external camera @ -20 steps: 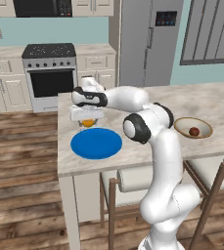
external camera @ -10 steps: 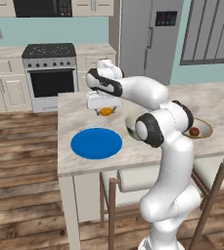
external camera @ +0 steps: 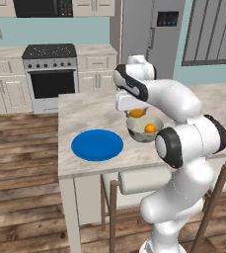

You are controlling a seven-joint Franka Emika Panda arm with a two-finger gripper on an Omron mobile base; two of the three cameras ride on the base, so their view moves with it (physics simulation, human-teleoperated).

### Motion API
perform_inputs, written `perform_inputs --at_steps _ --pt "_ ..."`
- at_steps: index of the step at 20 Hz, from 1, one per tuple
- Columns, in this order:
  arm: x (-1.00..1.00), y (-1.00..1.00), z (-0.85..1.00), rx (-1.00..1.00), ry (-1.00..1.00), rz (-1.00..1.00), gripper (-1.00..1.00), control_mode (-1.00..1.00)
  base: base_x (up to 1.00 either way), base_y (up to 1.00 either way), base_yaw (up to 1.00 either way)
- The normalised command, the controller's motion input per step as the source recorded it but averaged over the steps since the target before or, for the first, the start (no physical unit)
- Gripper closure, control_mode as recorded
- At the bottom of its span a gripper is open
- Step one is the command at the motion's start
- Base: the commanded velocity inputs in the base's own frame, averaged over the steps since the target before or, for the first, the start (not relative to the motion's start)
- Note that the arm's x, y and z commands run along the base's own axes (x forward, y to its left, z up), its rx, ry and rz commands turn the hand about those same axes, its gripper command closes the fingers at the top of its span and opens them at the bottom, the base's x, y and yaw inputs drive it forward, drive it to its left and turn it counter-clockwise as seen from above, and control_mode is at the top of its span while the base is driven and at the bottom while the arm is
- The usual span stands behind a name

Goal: Take the fruits from the plate on the dining counter and place two fruits in each bowl.

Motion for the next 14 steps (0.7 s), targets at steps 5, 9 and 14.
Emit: perform_inputs --at_steps 5,9,14 --pt "-0.65 -1.00 0.33 -0.01 0.00 0.00 1.00 -1.00 0.00 0.00 0.00" --pt "-0.27 -1.00 0.23 -0.02 0.00 0.00 1.00 -1.00 0.00 0.00 0.00" --pt "0.00 -1.00 0.02 -0.04 0.00 -0.10 1.00 -1.00 0.00 0.00 0.00"
